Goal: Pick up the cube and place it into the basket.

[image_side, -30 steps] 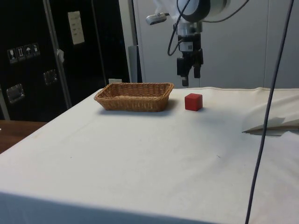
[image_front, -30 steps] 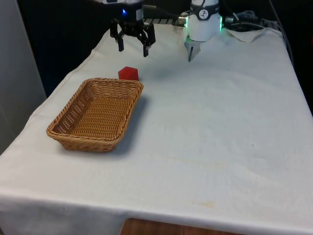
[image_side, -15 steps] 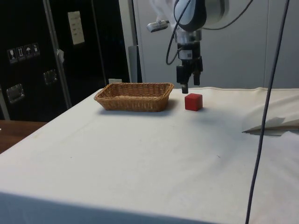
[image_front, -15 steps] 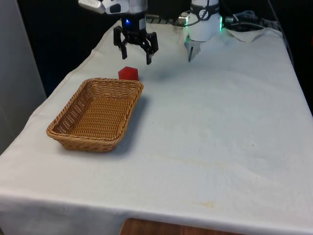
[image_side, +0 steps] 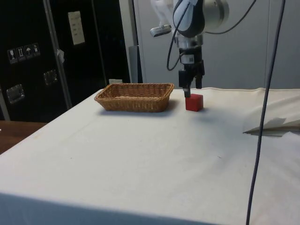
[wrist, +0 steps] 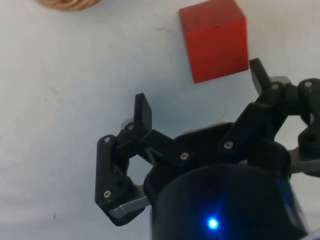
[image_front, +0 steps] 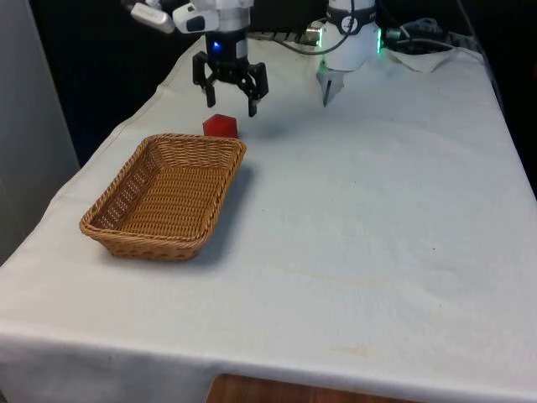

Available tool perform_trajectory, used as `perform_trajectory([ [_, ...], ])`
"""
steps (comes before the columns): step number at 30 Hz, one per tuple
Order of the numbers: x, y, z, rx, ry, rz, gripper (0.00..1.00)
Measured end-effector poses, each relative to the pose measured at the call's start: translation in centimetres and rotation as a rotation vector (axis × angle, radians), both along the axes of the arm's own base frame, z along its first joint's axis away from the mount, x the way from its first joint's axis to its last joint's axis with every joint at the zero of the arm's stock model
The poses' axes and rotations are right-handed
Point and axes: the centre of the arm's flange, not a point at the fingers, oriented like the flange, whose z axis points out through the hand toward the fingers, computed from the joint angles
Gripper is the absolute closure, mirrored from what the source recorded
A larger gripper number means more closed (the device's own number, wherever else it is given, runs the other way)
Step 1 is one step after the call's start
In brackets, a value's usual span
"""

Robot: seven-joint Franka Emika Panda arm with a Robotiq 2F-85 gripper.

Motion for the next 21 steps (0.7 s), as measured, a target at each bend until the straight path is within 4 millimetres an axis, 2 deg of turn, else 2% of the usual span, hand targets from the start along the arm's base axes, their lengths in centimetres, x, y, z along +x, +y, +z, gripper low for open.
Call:
perform_trajectory([
  [11, 0.1, -2.1, -0.5, -0.012, 0.006, 0.006, 0.0],
  [21, 0.3, -2.4, -0.7, -0.009, 0.004, 0.002, 0.0],
])
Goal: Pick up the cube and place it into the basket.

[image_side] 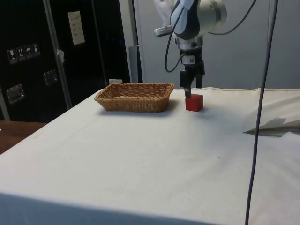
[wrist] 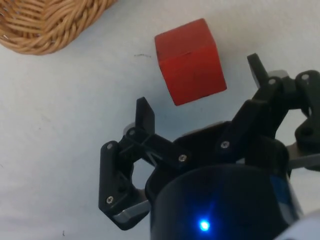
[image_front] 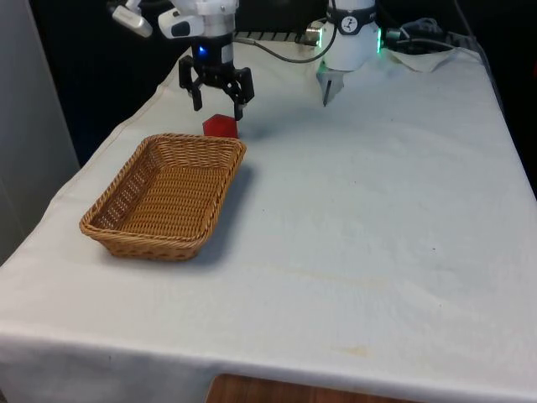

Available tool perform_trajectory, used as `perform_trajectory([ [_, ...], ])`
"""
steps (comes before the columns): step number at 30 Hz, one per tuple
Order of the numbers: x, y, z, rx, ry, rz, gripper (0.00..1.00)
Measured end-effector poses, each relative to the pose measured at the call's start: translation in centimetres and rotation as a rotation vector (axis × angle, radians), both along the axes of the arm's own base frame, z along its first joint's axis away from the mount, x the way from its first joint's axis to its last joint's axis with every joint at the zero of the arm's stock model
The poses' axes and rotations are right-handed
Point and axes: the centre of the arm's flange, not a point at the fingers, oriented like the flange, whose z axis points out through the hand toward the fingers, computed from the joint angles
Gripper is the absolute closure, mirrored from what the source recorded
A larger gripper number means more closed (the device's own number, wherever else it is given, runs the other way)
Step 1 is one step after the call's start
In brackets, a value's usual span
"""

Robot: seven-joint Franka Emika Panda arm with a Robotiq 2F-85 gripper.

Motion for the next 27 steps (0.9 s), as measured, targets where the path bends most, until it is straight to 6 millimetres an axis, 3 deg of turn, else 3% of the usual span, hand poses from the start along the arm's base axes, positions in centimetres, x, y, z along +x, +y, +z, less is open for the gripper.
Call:
perform_trajectory([
  [27, -0.2, -0.7, -2.6, 0.016, 0.029, -0.011, 0.0],
])
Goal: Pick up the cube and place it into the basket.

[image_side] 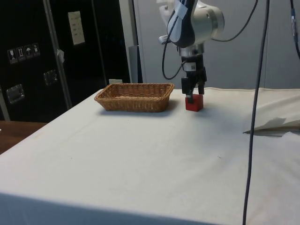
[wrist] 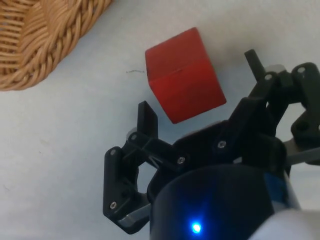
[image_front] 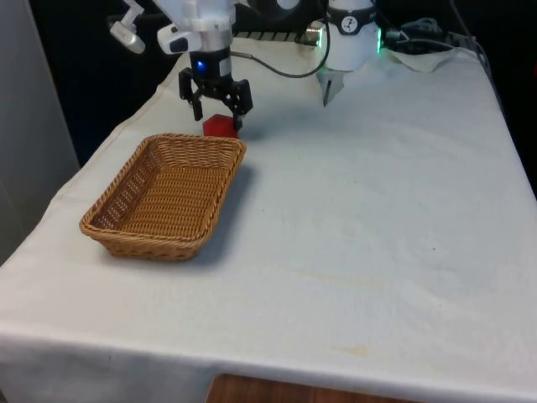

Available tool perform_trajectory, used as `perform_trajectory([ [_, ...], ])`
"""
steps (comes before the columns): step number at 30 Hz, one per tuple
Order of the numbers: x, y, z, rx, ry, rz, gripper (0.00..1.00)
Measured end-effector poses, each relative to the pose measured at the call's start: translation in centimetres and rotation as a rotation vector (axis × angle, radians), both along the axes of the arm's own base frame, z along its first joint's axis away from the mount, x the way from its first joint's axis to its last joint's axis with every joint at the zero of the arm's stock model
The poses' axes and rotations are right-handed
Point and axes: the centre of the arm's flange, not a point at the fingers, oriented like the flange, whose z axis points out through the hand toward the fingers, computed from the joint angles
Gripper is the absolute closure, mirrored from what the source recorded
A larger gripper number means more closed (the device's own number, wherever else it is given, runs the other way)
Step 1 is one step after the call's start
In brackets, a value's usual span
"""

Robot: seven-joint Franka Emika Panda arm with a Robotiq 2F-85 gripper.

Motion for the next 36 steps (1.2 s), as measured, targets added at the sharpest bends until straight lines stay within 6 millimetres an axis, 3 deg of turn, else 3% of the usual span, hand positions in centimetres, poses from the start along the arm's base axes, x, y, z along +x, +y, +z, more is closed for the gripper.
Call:
perform_trajectory([
  [17, 0.4, 0.2, -1.6, 0.009, 0.011, -0.019, 0.0],
  [36, 0.5, -0.1, -1.6, -0.004, -0.012, -0.04, 0.0],
])
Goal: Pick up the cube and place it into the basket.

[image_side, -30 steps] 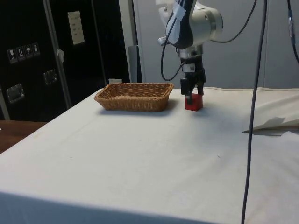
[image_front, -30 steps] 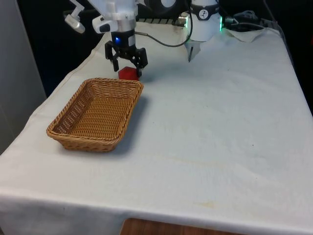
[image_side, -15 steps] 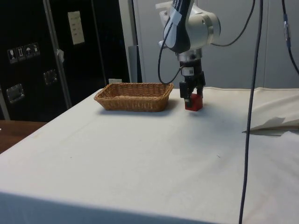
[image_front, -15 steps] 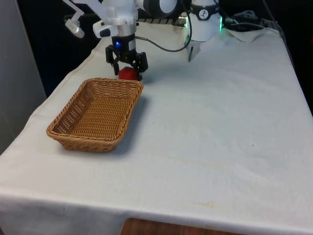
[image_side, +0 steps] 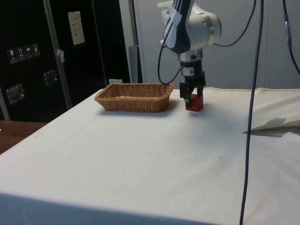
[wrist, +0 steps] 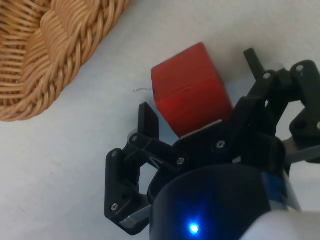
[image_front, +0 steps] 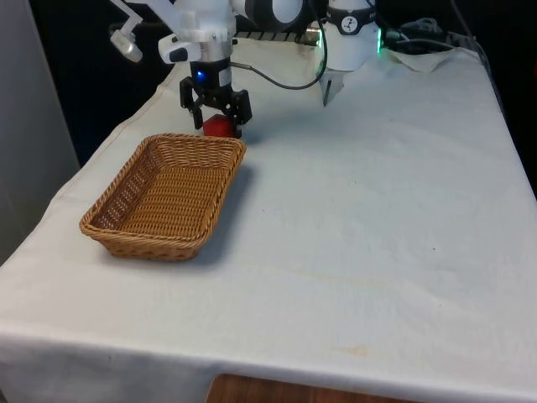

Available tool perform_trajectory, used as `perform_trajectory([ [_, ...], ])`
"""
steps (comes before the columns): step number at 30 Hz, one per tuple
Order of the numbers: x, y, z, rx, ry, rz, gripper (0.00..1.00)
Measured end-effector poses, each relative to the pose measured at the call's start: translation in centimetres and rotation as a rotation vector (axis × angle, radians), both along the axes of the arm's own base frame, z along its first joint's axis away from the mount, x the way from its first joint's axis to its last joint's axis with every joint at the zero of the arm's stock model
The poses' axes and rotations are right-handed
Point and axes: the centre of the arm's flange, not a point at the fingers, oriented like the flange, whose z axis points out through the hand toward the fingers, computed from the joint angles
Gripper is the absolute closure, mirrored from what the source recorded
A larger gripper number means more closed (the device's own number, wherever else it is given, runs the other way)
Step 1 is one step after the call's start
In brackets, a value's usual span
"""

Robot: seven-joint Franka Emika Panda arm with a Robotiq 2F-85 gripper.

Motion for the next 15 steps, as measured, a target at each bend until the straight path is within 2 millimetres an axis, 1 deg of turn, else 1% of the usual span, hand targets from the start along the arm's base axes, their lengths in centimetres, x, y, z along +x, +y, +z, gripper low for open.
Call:
perform_trajectory([
  [15, 0.06, -0.01, -0.01, -0.006, -0.013, -0.013, 0.0],
])
